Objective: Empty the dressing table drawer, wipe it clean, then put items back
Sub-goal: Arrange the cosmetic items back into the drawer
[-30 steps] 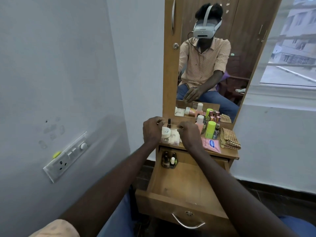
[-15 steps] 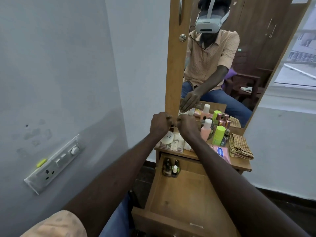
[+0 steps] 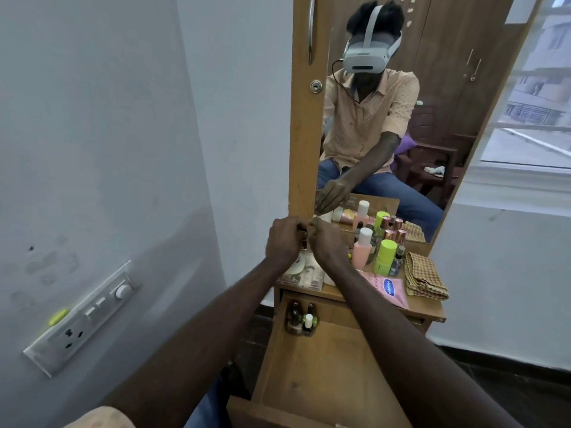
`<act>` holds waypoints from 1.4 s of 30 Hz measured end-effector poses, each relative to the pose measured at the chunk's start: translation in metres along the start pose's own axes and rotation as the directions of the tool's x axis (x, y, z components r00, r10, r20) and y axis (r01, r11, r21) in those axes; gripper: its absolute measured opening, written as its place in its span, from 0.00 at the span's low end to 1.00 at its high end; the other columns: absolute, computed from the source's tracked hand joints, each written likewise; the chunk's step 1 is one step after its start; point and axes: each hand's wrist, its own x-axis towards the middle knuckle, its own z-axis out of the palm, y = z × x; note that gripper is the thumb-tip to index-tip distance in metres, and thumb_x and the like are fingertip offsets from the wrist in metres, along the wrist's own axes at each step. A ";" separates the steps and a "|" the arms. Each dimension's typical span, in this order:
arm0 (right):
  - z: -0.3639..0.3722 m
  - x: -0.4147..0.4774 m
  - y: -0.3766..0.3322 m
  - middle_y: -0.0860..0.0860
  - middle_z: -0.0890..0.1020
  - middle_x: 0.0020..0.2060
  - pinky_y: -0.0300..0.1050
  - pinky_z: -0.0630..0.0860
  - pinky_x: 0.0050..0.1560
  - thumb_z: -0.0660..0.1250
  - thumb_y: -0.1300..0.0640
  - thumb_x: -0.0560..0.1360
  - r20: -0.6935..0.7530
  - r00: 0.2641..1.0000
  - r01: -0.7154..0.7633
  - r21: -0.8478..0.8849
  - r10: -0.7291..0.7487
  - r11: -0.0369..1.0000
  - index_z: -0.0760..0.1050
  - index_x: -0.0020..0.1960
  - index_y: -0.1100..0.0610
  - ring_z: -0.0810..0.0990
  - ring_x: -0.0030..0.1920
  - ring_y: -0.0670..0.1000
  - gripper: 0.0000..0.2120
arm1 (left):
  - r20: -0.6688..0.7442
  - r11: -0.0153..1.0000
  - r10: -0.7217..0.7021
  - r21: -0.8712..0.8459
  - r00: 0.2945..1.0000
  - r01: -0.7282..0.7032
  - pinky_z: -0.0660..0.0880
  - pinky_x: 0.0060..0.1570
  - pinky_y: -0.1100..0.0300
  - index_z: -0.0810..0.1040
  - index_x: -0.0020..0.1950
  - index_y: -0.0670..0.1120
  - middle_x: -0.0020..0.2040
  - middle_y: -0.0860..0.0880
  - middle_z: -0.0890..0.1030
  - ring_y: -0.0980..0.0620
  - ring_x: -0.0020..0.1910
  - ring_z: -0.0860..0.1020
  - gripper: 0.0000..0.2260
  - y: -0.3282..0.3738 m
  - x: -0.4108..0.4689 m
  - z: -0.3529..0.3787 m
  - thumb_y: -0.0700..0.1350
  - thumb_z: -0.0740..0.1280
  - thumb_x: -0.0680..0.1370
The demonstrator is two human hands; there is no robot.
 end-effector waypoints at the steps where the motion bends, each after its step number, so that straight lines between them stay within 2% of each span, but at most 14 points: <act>1: -0.004 0.000 -0.001 0.54 0.83 0.43 0.47 0.77 0.36 0.62 0.63 0.82 -0.010 1.000 0.013 -0.001 -0.013 1.000 0.81 0.52 0.58 0.81 0.40 0.51 0.09 | -0.008 1.000 0.001 -0.001 1.000 -0.001 0.81 0.40 0.59 0.87 0.50 0.48 0.44 0.51 0.86 0.56 0.39 0.82 0.06 0.003 0.000 -0.003 0.39 0.71 0.79; 6: -0.024 -0.010 -0.013 0.54 0.85 0.44 0.53 0.83 0.40 0.67 0.67 0.78 -0.065 0.996 0.058 -0.011 -0.059 0.998 0.82 0.55 0.58 0.83 0.41 0.52 0.09 | -0.032 1.000 0.025 -0.014 0.999 -0.026 0.83 0.40 0.53 0.86 0.48 0.47 0.41 0.51 0.86 0.57 0.38 0.82 0.03 0.017 -0.008 -0.026 0.40 0.73 0.78; 10: -0.041 -0.032 -0.018 0.51 0.85 0.41 0.54 0.83 0.40 0.70 0.67 0.74 -0.057 0.996 0.077 0.073 -0.073 0.994 0.84 0.52 0.55 0.83 0.40 0.50 0.11 | -0.044 0.997 0.075 -0.032 0.996 -0.076 0.82 0.43 0.55 0.86 0.49 0.46 0.43 0.51 0.87 0.56 0.41 0.83 0.03 0.031 -0.034 -0.051 0.40 0.74 0.77; 12: -0.049 -0.048 -0.018 0.50 0.85 0.40 0.49 0.82 0.40 0.70 0.67 0.73 -0.025 0.997 0.069 0.103 -0.066 0.992 0.83 0.50 0.53 0.84 0.40 0.49 0.12 | -0.029 0.995 0.079 -0.064 0.996 -0.081 0.81 0.45 0.58 0.87 0.49 0.47 0.44 0.52 0.87 0.56 0.43 0.84 0.04 0.038 -0.055 -0.063 0.41 0.75 0.76; 15: -0.057 -0.076 -0.012 0.52 0.86 0.45 0.33 0.74 0.38 0.72 0.67 0.74 0.008 0.995 0.095 0.074 -0.096 0.993 0.84 0.54 0.56 0.82 0.41 0.47 0.11 | 0.005 0.993 0.091 -0.069 0.996 -0.091 0.79 0.47 0.63 0.87 0.49 0.48 0.45 0.54 0.87 0.58 0.43 0.83 0.04 0.040 -0.091 -0.071 0.42 0.75 0.75; 17: -0.059 -0.095 -0.006 0.53 0.86 0.47 0.31 0.73 0.40 0.72 0.66 0.76 0.027 0.997 0.069 0.060 -0.071 0.996 0.84 0.58 0.59 0.82 0.44 0.48 0.12 | 0.020 0.994 0.086 -0.068 0.996 -0.084 0.78 0.47 0.65 0.87 0.50 0.47 0.46 0.53 0.87 0.58 0.44 0.83 0.05 0.036 -0.115 -0.071 0.41 0.75 0.75; 19: -0.060 -0.112 0.001 0.55 0.87 0.49 0.31 0.74 0.42 0.71 0.66 0.76 0.063 0.998 0.016 0.070 -0.021 0.997 0.84 0.60 0.60 0.84 0.47 0.51 0.13 | 0.053 0.995 0.089 -0.058 0.995 -0.086 0.78 0.48 0.61 0.88 0.50 0.47 0.47 0.52 0.88 0.56 0.44 0.83 0.06 0.029 -0.136 -0.068 0.41 0.74 0.75; 21: -0.057 -0.129 0.009 0.56 0.87 0.53 0.36 0.78 0.47 0.69 0.66 0.77 0.094 0.995 -0.018 0.061 0.013 0.998 0.84 0.61 0.60 0.84 0.50 0.51 0.13 | 0.105 0.996 0.083 -0.043 0.991 -0.079 0.77 0.49 0.60 0.88 0.49 0.48 0.46 0.52 0.87 0.57 0.45 0.82 0.06 0.021 -0.152 -0.064 0.42 0.73 0.75; 23: -0.052 -0.146 0.017 0.55 0.86 0.52 0.41 0.80 0.47 0.68 0.67 0.78 0.129 0.991 -0.054 0.060 0.046 0.997 0.84 0.60 0.60 0.83 0.48 0.50 0.13 | 0.164 0.998 0.060 -0.042 0.985 -0.054 0.76 0.46 0.63 0.87 0.48 0.48 0.45 0.53 0.87 0.59 0.43 0.81 0.05 0.013 -0.166 -0.058 0.41 0.73 0.75; 27: -0.036 -0.168 0.035 0.51 0.84 0.48 0.50 0.84 0.46 0.66 0.68 0.78 0.175 0.980 -0.107 0.062 0.095 0.992 0.83 0.55 0.54 0.81 0.46 0.47 0.13 | 0.222 1.000 -0.007 -0.027 0.975 0.013 0.70 0.39 0.75 0.87 0.48 0.47 0.45 0.52 0.86 0.59 0.42 0.81 0.05 0.002 -0.182 -0.042 0.39 0.73 0.75; 32: -0.017 -0.179 0.046 0.55 0.85 0.43 0.56 0.83 0.44 0.66 0.69 0.77 0.230 0.964 -0.144 0.019 0.136 0.989 0.84 0.48 0.59 0.84 0.45 0.55 0.09 | 0.239 1.000 -0.003 0.001 0.971 0.003 0.67 0.39 0.75 0.86 0.49 0.46 0.47 0.50 0.86 0.59 0.43 0.79 0.04 -0.006 -0.186 -0.025 0.40 0.72 0.76; 35: -0.004 -0.180 0.055 0.51 0.84 0.42 0.53 0.84 0.43 0.68 0.68 0.77 0.228 0.965 -0.132 0.002 0.128 0.991 0.83 0.46 0.54 0.83 0.43 0.50 0.10 | 0.247 1.000 0.003 0.028 0.969 -0.011 0.69 0.39 0.72 0.84 0.50 0.46 0.48 0.50 0.85 0.58 0.44 0.79 0.03 -0.010 -0.187 -0.014 0.41 0.72 0.77; 39: 0.013 -0.179 0.068 0.52 0.85 0.44 0.54 0.84 0.43 0.68 0.67 0.77 0.236 0.962 -0.140 -0.015 0.140 0.990 0.84 0.51 0.54 0.84 0.43 0.50 0.10 | 0.267 0.999 0.007 0.035 0.964 -0.017 0.73 0.40 0.71 0.85 0.50 0.48 0.48 0.51 0.85 0.58 0.44 0.80 0.03 -0.013 -0.188 -0.003 0.41 0.72 0.78; 42: 0.020 -0.179 0.071 0.51 0.84 0.45 0.51 0.84 0.41 0.69 0.66 0.78 0.257 0.952 -0.170 -0.005 0.165 0.985 0.84 0.53 0.53 0.83 0.42 0.49 0.10 | 0.273 0.999 0.016 0.030 0.962 -0.025 0.79 0.44 0.64 0.85 0.51 0.48 0.49 0.51 0.85 0.57 0.46 0.81 0.04 -0.015 -0.189 0.003 0.41 0.72 0.78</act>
